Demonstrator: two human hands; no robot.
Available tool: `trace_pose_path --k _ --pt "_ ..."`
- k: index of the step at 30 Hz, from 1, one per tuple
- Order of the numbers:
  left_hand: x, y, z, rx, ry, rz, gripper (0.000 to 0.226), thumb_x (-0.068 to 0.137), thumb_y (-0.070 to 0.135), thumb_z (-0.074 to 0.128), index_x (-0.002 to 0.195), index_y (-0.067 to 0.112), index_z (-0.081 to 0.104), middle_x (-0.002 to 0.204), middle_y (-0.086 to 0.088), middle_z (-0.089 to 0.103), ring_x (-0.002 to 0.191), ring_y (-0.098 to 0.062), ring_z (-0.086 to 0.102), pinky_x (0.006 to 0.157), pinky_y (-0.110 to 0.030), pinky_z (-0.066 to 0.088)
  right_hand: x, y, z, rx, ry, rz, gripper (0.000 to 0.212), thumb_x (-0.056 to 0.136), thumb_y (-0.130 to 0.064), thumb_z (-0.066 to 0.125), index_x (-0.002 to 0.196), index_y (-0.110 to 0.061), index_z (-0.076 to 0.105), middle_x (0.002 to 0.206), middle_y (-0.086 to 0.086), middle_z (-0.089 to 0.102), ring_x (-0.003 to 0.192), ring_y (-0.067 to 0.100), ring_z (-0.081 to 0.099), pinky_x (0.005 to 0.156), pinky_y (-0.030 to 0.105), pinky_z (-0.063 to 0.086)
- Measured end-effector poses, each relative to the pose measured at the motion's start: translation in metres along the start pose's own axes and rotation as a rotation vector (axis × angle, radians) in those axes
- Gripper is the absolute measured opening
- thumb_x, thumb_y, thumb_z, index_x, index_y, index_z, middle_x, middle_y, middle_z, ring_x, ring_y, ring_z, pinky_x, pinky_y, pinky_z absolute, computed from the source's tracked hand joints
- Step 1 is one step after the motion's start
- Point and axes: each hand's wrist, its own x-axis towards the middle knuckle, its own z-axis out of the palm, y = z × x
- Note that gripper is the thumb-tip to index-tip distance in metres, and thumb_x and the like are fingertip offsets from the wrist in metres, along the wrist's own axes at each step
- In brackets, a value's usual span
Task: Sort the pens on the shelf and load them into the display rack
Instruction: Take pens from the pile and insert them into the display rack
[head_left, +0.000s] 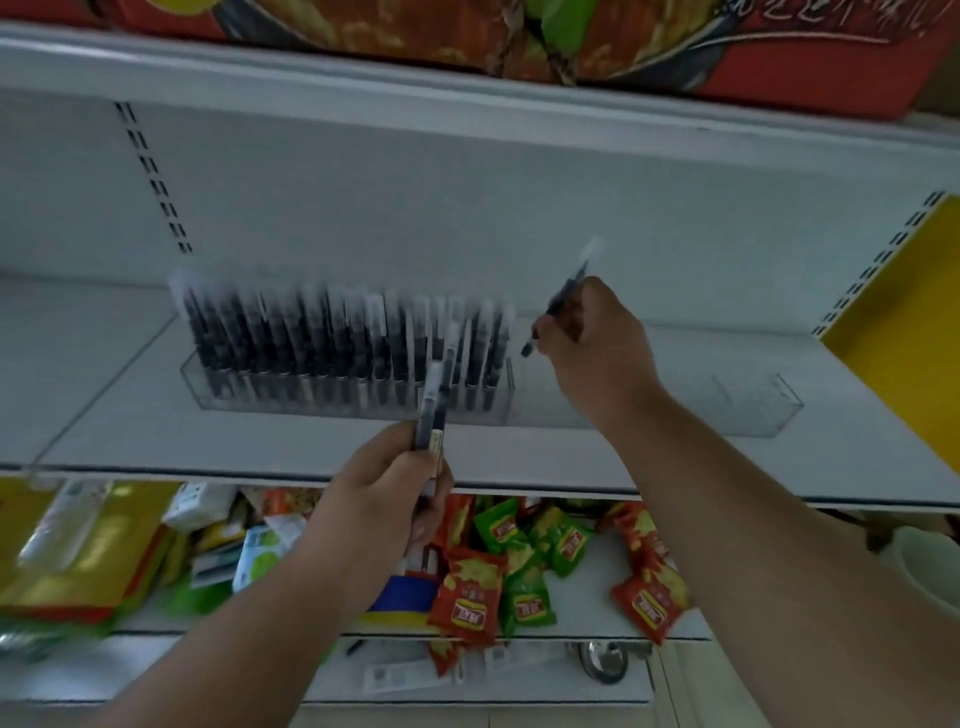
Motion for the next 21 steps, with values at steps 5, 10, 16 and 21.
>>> trace_pose_path --k 5,10,16,21 --pt "0.001 -0.003 0.002 -0.001 0.000 -0.006 0.016 0.096 -0.003 0.035 0.080 -0.002 0.037 0.068 -0.015 0.039 0.047 -0.020 0.025 0.043 -0.030 0.019 0.001 0.006 0.004 -0.116 -0.047 -0.049 0.012 0.097 -0.028 0.058 0.096 -0.016 0.055 0.081 -0.007 0.061 0.070 0.000 0.054 0.057 0.013 0.040" --pt "0.001 0.001 0.003 -0.013 -0.008 0.002 0.022 0.095 -0.005 0.034 0.078 0.004 0.042 0.069 -0.015 0.041 0.045 -0.019 0.026 0.041 -0.027 0.019 0.011 0.003 0.004 -0.134 -0.055 -0.044 0.012 0.095 -0.029 0.061 0.090 -0.019 0.057 0.077 -0.013 0.057 0.067 -0.002 0.051 0.054 0.012 0.035" --pt "0.000 -0.004 0.004 -0.019 -0.028 0.025 0.022 0.096 -0.004 0.034 0.078 0.004 0.043 0.068 -0.016 0.040 0.046 -0.020 0.026 0.043 -0.030 0.021 0.016 0.007 0.005 -0.137 -0.036 -0.025 0.013 0.094 -0.028 0.062 0.086 -0.022 0.054 0.075 -0.014 0.057 0.065 -0.002 0.050 0.053 0.013 0.033" --pt "-0.002 -0.008 0.006 -0.039 -0.053 0.028 0.020 0.092 0.005 0.042 0.072 0.009 0.043 0.065 -0.020 0.035 0.045 -0.021 0.025 0.042 -0.028 0.023 0.015 0.012 0.006 -0.114 -0.073 -0.054 0.009 0.092 -0.025 0.064 0.092 -0.020 0.056 0.082 -0.010 0.064 0.072 -0.001 0.058 0.054 0.009 0.038"
